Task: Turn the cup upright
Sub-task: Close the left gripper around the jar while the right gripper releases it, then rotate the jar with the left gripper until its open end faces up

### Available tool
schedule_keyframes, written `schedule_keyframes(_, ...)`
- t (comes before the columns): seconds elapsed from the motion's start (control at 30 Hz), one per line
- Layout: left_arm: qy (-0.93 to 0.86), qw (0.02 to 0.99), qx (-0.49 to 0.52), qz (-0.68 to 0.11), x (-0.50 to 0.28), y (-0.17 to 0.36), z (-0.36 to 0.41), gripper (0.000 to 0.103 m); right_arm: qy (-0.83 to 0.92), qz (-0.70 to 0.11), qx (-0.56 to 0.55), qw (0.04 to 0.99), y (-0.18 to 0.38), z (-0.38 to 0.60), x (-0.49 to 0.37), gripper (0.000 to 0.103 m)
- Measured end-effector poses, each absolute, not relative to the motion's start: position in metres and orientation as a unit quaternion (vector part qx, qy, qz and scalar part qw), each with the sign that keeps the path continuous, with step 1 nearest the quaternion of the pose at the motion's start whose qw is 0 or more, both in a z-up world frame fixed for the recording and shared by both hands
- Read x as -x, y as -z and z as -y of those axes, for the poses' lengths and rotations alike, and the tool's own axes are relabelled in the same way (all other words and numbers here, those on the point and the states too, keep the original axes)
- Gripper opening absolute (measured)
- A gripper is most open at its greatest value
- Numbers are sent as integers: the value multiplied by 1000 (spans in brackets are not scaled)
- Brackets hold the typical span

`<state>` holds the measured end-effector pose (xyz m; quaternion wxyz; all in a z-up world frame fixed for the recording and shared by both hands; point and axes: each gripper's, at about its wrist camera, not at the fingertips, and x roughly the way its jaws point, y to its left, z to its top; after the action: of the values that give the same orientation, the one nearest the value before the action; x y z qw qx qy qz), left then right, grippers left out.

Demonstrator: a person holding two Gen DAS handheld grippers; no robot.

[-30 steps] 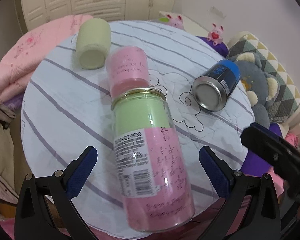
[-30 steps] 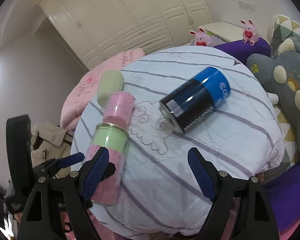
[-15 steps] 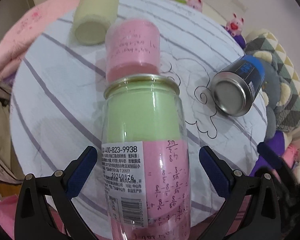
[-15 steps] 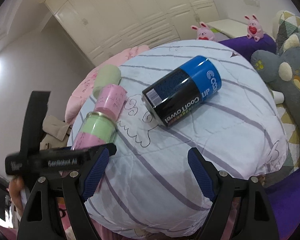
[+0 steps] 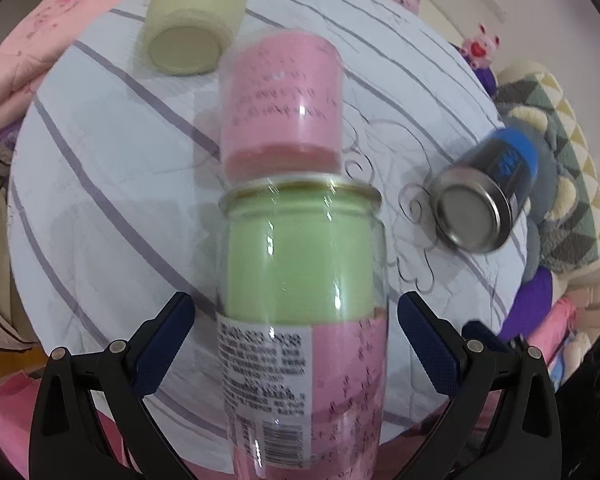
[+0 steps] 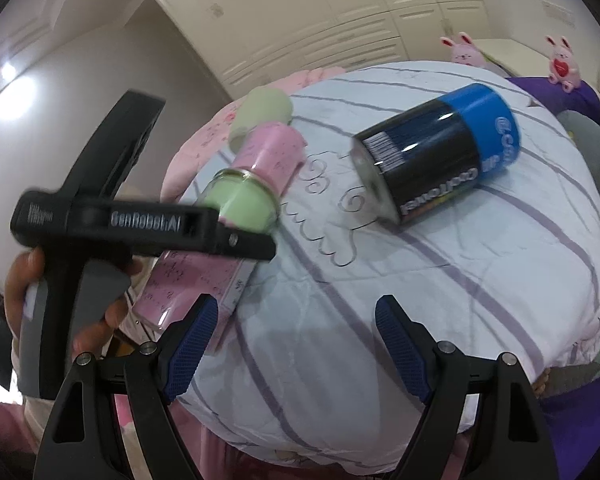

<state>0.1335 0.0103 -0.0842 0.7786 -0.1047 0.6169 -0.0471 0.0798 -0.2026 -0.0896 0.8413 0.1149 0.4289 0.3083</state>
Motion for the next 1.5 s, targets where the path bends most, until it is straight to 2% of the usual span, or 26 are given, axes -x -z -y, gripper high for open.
schedule_keyframes(0.07, 42, 779, 99, -617, -135, 84, -10, 81, -312, -430, -114, 840, 90, 201, -79, 82)
schedule_keyframes(0.1, 45, 778, 100, -619, -137, 84, -10, 78, -313, -431, -115, 839, 90, 202, -80, 82)
schedule_keyframes(0.3, 53, 778, 100, -618, -140, 83, -7, 78, -317, -433, -100, 838, 89, 192, -80, 82)
schedule_keyframes(0.33, 53, 780, 98, -615, -141, 82, -8, 76, -319, -433, -97, 837, 90, 191, -79, 82)
schedule_keyframes(0.37, 52, 781, 97, -614, -144, 82, -6, 71, -321, -433, -95, 837, 89, 189, -78, 82)
schedule_keyframes(0.57, 56, 795, 98, -596, -142, 78, -7, 71, -326, -428, -88, 838, 88, 185, -74, 82)
schedule_keyframes(1.03, 55, 891, 53, -448, -115, 32, -5, 70, -308, -402, -70, 860, 81, 178, -71, 82)
schedule_keyframes(1.5, 50, 929, 55, -363, -102, 30, -5, 71, -276, -404, -43, 871, 86, 170, -77, 82)
